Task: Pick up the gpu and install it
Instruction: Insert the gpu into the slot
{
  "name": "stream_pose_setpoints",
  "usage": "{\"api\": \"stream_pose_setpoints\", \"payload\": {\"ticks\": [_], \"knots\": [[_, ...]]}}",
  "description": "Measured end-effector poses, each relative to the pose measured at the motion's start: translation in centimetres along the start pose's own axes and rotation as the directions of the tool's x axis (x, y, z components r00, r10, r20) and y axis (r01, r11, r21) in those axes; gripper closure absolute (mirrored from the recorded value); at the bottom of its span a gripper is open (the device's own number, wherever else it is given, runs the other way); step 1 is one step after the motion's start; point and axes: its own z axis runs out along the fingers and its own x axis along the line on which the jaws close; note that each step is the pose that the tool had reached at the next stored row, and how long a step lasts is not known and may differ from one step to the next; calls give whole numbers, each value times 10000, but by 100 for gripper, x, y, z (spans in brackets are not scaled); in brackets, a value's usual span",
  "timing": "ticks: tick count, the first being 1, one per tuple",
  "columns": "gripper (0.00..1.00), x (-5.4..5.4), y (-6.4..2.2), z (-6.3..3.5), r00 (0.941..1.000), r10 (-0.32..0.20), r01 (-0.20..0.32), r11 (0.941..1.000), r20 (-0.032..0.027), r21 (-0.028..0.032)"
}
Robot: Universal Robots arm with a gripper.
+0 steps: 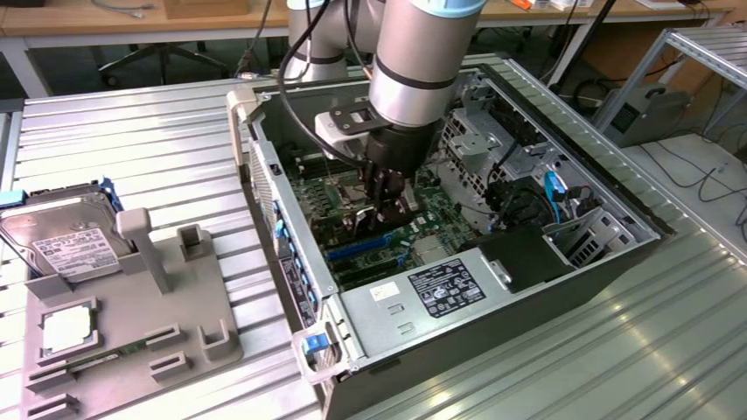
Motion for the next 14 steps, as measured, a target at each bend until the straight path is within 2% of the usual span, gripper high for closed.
{"api": "stream_pose_setpoints", "payload": {"ticks": [14], "knots": [[73,-1,41,16,10000,1,-1,10000,2,1]]}}
